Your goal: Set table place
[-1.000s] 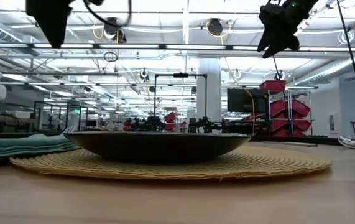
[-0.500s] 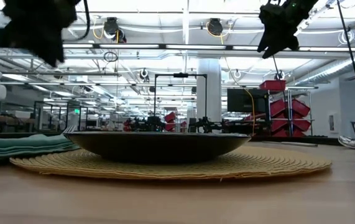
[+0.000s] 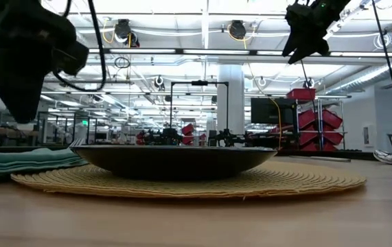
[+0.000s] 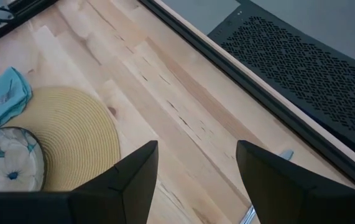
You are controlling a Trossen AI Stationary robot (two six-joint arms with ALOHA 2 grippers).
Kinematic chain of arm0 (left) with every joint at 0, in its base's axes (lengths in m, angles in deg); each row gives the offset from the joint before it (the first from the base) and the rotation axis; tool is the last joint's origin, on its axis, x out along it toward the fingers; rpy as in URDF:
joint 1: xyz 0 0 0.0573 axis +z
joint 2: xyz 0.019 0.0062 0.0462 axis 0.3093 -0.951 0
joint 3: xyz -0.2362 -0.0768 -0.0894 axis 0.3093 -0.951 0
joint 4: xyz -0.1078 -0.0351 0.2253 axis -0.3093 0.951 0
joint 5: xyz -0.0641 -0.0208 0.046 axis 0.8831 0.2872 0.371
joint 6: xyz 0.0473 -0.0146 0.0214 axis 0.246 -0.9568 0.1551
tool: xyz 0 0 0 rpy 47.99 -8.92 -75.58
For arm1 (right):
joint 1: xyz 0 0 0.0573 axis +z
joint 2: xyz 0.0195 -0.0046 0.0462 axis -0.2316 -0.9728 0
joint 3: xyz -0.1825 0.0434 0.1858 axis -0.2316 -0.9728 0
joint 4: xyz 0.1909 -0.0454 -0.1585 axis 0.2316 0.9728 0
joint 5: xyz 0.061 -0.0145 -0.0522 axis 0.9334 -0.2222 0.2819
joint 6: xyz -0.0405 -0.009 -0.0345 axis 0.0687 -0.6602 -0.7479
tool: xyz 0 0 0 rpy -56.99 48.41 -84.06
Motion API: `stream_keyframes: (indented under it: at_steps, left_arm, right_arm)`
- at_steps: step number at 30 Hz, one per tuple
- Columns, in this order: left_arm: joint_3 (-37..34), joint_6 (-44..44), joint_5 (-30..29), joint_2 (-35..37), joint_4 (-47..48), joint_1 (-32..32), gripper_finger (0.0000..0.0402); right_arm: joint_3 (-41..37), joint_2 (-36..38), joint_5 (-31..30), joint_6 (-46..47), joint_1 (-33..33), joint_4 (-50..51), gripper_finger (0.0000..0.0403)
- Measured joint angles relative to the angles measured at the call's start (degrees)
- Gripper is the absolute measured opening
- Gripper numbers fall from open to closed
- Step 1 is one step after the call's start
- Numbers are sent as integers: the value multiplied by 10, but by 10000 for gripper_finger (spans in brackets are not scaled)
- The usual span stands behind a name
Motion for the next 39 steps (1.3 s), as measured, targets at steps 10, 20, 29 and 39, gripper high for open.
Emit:
stream_keyframes:
  at_steps: [10, 20, 29, 39]
  left_arm:
    - [0, 45, 19, -60, -8, 14, 77]
    - [0, 72, 19, -79, -11, 34, 77]
    - [0, 75, 20, -84, -31, 37, 77]
    - [1, 75, 20, -89, -35, 49, 77]
  right_arm:
    - [0, 0, 0, 1, 0, 1, 208]
    - [0, 0, 0, 1, 0, 1, 208]
    - [0, 0, 0, 0, 0, 2, 208]
    - [0, 0, 0, -1, 0, 2, 208]
